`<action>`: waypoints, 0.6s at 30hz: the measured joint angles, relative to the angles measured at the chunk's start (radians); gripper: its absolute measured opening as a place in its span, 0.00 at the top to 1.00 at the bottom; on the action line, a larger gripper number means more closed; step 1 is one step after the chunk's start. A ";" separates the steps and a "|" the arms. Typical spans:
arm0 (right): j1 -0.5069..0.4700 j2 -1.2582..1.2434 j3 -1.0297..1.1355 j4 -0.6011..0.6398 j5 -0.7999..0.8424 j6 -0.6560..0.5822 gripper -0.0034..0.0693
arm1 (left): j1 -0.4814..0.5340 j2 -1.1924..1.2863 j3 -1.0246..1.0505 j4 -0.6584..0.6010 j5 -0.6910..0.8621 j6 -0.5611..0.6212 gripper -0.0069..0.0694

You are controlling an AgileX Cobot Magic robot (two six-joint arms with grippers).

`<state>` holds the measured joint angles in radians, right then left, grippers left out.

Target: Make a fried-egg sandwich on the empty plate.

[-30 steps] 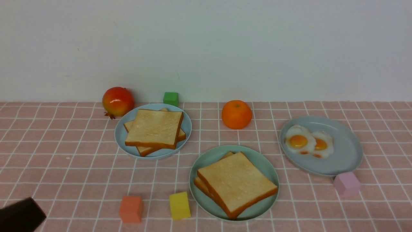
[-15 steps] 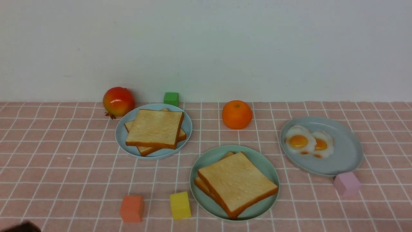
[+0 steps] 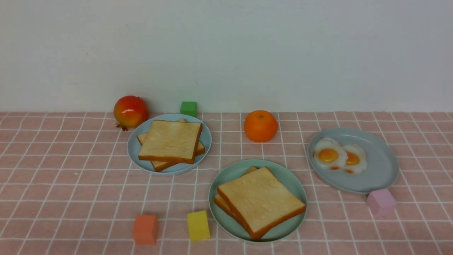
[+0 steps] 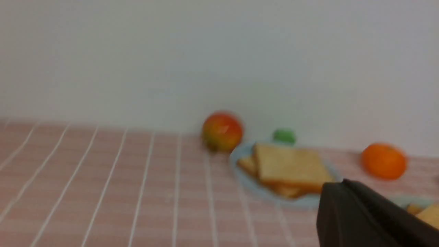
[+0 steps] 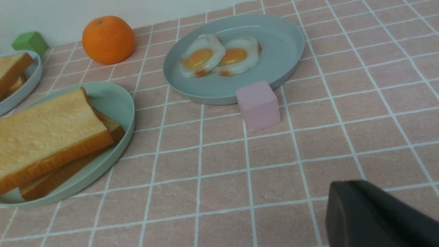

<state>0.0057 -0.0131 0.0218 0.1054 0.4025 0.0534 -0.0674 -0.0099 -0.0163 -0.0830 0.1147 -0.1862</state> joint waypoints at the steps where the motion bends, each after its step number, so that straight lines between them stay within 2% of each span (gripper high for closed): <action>1: 0.000 0.000 0.000 0.000 0.000 0.000 0.91 | 0.006 0.000 0.020 0.000 0.010 -0.012 0.89; 7: 0.000 0.000 0.000 0.000 0.000 -0.001 0.90 | 0.013 0.000 0.041 0.020 0.221 -0.065 0.89; 18: 0.000 0.000 0.000 0.000 0.000 -0.001 0.88 | 0.023 0.000 0.037 0.027 0.235 -0.084 0.89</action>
<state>0.0057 -0.0131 0.0218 0.1054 0.4025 0.0526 -0.0448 -0.0099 0.0210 -0.0557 0.3499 -0.2700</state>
